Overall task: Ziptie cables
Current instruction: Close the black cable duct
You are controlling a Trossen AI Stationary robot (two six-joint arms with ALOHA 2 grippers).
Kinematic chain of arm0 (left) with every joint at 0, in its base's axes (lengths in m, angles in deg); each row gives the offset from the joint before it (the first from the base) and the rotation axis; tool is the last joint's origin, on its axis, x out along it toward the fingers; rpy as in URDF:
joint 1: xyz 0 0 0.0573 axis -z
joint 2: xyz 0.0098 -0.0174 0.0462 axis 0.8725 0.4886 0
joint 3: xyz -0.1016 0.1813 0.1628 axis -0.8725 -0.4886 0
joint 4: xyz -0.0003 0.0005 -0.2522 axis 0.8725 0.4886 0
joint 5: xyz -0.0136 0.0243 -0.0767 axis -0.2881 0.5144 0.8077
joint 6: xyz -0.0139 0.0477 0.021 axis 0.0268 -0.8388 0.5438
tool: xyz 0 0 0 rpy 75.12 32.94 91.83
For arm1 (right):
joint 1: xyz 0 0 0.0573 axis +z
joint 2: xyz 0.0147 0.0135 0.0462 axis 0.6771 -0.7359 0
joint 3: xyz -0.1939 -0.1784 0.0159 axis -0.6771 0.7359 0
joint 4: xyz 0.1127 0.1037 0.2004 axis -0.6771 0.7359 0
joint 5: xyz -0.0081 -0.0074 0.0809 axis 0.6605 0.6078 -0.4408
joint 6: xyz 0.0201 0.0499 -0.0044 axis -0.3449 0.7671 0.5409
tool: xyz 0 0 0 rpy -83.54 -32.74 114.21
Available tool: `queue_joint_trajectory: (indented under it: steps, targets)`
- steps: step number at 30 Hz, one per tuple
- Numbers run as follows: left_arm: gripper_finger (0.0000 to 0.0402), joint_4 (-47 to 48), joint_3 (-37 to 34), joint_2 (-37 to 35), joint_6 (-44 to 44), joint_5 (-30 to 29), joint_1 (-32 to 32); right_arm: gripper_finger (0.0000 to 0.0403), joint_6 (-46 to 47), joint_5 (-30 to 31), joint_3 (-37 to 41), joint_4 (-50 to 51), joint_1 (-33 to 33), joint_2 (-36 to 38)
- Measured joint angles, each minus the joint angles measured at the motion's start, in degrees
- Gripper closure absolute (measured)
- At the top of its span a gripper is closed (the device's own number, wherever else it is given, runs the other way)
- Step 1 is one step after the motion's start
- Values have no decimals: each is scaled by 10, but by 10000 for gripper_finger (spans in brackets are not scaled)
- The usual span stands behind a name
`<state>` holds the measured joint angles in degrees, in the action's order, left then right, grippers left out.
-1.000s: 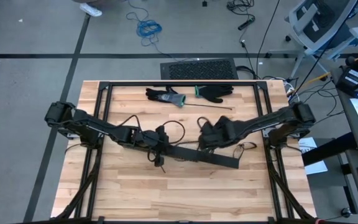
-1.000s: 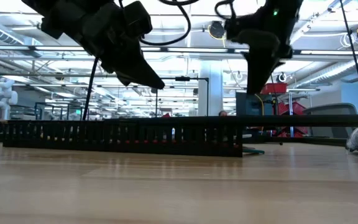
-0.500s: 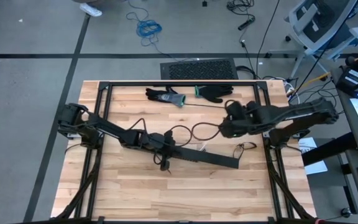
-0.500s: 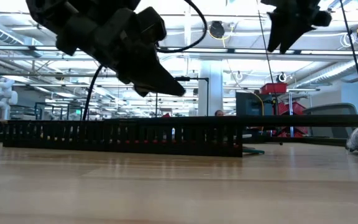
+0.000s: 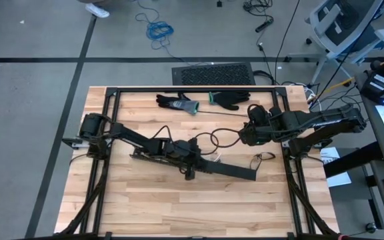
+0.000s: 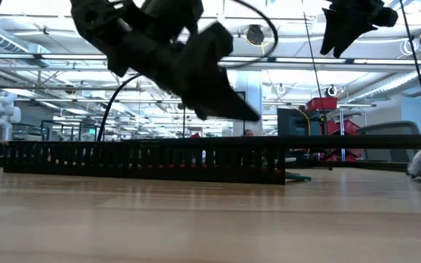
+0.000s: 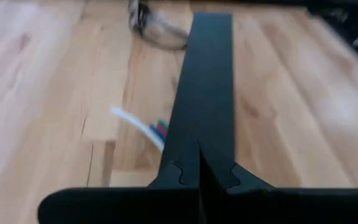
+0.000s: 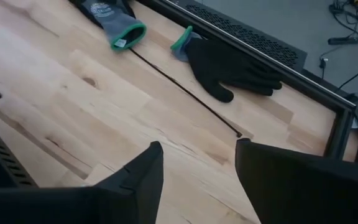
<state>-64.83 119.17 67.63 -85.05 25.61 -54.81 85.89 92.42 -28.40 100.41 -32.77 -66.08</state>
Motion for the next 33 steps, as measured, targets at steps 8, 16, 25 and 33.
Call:
queue_joint_trajectory:
  steps: [8,16,25,33]
  targets:
    - [401,11,4,29,1,17,4,227,-18,0,0,10,0,0]
    - [401,44,2,-36,30,16,-7,227,-19,8,0,16,0,0]
    - [401,355,-11,-247,-62,-63,-40,227,-70,-80,30,0,0,0]
    - [401,465,-171,-434,42,-65,-55,227,-81,-241,191,-358,26,-8]
